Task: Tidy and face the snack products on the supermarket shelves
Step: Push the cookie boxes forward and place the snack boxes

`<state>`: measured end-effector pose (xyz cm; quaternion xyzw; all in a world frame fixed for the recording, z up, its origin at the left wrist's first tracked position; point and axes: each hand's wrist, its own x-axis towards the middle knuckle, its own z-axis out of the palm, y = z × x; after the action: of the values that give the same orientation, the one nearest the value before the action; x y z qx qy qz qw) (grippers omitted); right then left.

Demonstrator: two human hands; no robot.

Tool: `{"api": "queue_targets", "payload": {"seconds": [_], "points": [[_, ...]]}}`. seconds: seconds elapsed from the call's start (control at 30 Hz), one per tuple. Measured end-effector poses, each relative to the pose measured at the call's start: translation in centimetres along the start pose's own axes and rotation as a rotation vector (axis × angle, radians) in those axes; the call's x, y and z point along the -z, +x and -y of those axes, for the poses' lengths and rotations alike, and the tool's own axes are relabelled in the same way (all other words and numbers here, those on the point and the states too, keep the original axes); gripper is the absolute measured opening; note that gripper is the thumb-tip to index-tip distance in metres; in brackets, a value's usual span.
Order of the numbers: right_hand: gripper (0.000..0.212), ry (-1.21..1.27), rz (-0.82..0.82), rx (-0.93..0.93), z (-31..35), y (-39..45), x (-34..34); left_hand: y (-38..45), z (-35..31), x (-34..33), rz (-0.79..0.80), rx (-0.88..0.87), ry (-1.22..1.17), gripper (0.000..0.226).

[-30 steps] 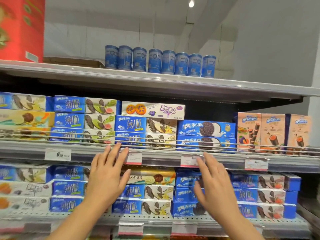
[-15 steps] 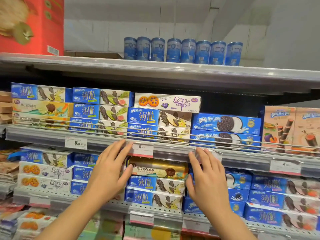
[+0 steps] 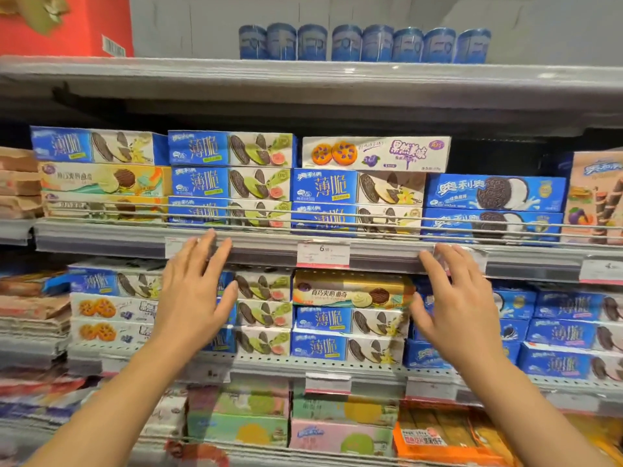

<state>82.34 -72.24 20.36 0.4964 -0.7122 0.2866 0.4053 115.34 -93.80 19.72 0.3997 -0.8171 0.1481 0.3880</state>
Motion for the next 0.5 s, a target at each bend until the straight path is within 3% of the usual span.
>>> {"api": "queue_targets", "payload": {"seconds": [0.13, 0.3, 0.4, 0.5], "points": [[0.051, 0.024, -0.064, -0.053, 1.1, 0.5, 0.0, 1.0, 1.9, -0.1, -0.066, -0.085, 0.026, 0.067], [0.051, -0.003, -0.071, -0.112, 2.5, 0.8, 0.1, 1.8, 3.1, 0.0, -0.113, -0.17, 0.015, 0.064], [0.032, 0.017, -0.217, -0.027, 4.7, -1.1, -0.6, 2.1, 3.4, -0.2, -0.155, -0.199, -0.014, 0.063], [0.027, -0.019, -0.104, 0.089, 7.8, -2.6, -2.1, 2.3, 3.6, -0.4, -0.211, -0.226, -0.041, 0.061]]}}
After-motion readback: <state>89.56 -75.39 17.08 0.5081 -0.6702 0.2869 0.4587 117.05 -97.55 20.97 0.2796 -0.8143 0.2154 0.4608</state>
